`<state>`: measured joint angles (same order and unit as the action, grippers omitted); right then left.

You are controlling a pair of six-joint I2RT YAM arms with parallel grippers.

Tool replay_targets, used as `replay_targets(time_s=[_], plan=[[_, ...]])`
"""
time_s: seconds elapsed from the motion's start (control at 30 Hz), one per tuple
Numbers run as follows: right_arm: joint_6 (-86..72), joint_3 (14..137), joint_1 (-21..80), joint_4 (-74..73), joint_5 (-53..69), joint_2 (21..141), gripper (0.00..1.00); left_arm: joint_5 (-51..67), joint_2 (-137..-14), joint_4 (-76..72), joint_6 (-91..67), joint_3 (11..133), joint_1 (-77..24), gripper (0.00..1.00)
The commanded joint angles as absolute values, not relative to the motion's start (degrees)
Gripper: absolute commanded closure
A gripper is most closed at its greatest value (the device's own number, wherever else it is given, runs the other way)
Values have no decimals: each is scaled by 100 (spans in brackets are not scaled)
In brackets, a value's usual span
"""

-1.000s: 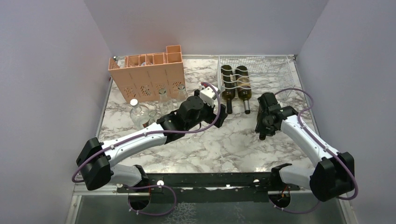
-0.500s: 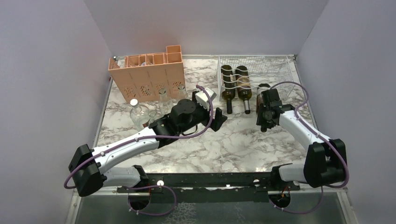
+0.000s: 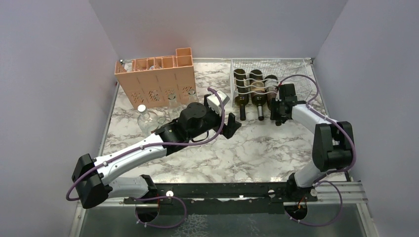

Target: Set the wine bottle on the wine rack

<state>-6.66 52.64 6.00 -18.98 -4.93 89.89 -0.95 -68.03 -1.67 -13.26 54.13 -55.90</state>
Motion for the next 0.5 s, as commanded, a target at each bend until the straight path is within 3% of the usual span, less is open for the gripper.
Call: replay_targets(time_s=[0.0,0.33,0.47], plan=[[-349,5917,425,-863,-395,9174,99,100,-6658,-11,-1419,5683,-5607,1],[10,6286,290,-662,-577,9870,93,67,-6635,465,-1402,5960,-5612,1],[153,6478,288,-678,-655,10086,85,8,-6670,645,-1318,6154,-5608,1]])
